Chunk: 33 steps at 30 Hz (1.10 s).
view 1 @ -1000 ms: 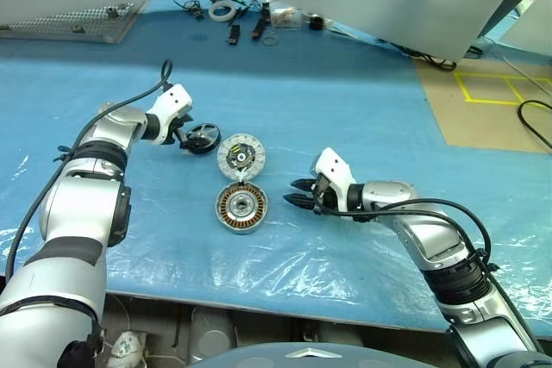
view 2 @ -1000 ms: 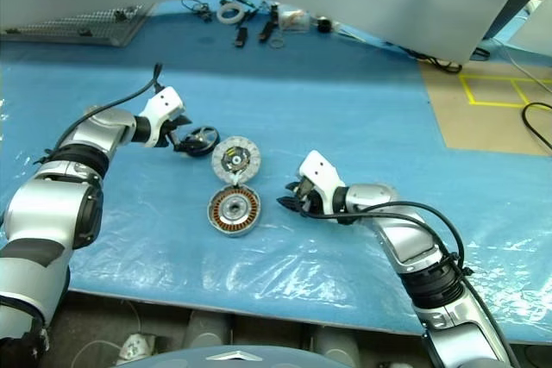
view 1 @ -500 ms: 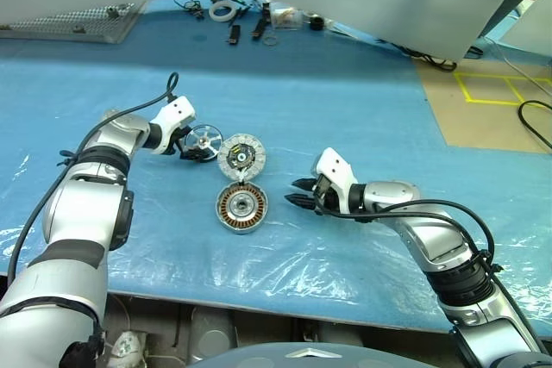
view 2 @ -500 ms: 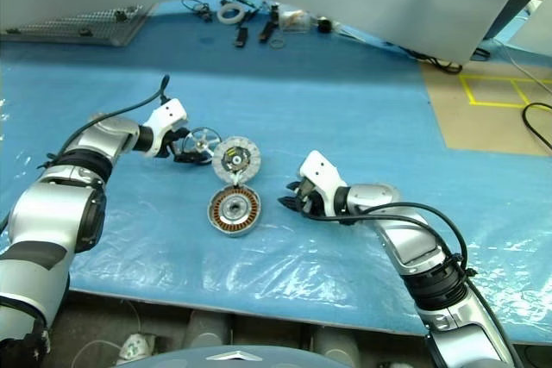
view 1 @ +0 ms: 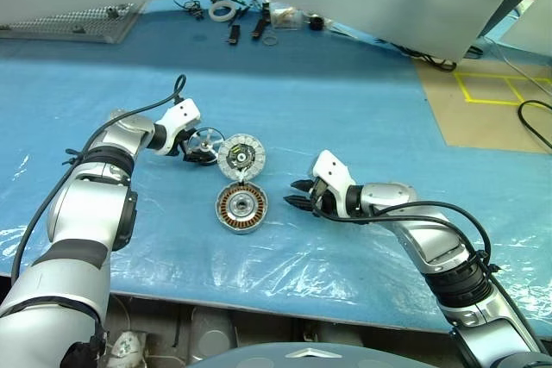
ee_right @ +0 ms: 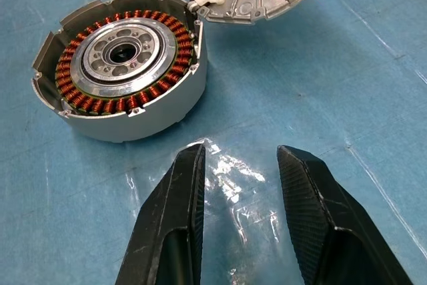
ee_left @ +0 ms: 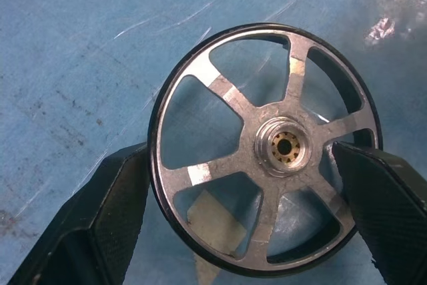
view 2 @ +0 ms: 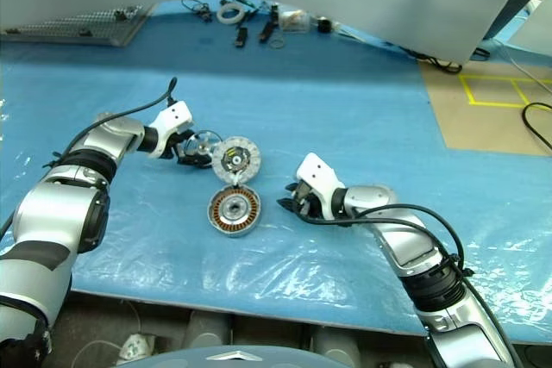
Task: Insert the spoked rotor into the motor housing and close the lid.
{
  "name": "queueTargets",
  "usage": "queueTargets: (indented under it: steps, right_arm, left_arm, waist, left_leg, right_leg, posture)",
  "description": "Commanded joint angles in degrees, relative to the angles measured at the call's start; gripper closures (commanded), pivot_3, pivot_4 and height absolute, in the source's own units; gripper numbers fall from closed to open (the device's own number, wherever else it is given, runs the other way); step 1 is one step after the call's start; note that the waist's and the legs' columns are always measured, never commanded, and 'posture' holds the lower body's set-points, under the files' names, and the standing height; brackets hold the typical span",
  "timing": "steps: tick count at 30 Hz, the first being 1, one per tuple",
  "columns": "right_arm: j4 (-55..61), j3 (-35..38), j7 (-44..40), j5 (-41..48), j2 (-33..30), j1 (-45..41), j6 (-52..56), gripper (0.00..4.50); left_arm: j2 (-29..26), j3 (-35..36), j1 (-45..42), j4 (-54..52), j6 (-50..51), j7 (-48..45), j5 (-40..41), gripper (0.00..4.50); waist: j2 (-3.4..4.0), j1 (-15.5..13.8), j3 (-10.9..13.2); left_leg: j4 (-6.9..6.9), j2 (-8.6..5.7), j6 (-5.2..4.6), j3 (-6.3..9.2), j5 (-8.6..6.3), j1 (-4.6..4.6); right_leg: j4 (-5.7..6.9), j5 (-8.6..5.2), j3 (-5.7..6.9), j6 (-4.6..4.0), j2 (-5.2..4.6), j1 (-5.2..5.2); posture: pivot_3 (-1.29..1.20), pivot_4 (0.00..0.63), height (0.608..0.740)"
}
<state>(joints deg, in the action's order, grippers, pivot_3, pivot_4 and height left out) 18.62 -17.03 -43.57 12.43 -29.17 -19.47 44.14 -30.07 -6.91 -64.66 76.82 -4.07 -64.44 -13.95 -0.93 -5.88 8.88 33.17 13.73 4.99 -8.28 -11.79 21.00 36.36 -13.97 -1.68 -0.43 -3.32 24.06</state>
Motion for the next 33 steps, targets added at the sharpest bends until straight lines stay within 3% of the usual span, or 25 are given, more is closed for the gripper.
queueTargets:
  steps: [1,15,26,33]
  right_arm:
    - [1.3,0.0,0.1,-0.1,-0.5,0.1,-1.1,2.71]
    - [-0.6,-1.0,0.0,-0.5,0.6,-1.0,-2.4,2.71]
    - [-1.6,-1.6,0.1,-1.0,1.2,-0.7,-3.5,2.71]
    - [-1.1,-1.2,0.6,-1.0,1.3,0.2,-3.2,2.71]
  left_arm:
    - [-0.2,0.4,-1.2,-0.8,-1.0,-0.5,0.4,0.00]
    - [-5.8,0.6,-3.7,-1.2,-2.9,-2.3,0.1,0.00]
    - [-4.4,0.4,-8.0,-1.8,-9.2,-2.9,-0.1,0.00]
    - [-3.2,-1.3,-9.1,-1.1,-5.2,-7.4,-1.5,0.00]
  waist:
    - [0.00,0.0,0.0]
    - [0.01,0.1,0.0]
    - [0.01,0.0,0.0]
    - [0.01,0.2,0.0]
  left_leg:
    - [0.00,0.00,0.00,0.00,0.00,0.00]
    - [-0.12,0.00,0.00,0.00,0.00,0.05]
    - [-0.22,0.00,0.00,0.01,0.00,0.13]
    - [-0.23,0.00,0.00,0.01,0.00,0.10]
  right_leg:
    - [0.00,0.00,0.00,0.00,0.00,0.00]
    - [-0.23,0.02,0.01,0.04,0.00,0.00]
    - [-0.60,0.12,0.03,0.19,0.00,-0.11]
    - [-0.59,0.12,0.03,0.19,0.01,-0.11]
  posture:
    - [0.00,0.150,0.740]
    - [0.00,0.150,0.740]
    - [0.00,0.150,0.740]
    - [0.00,0.150,0.740]
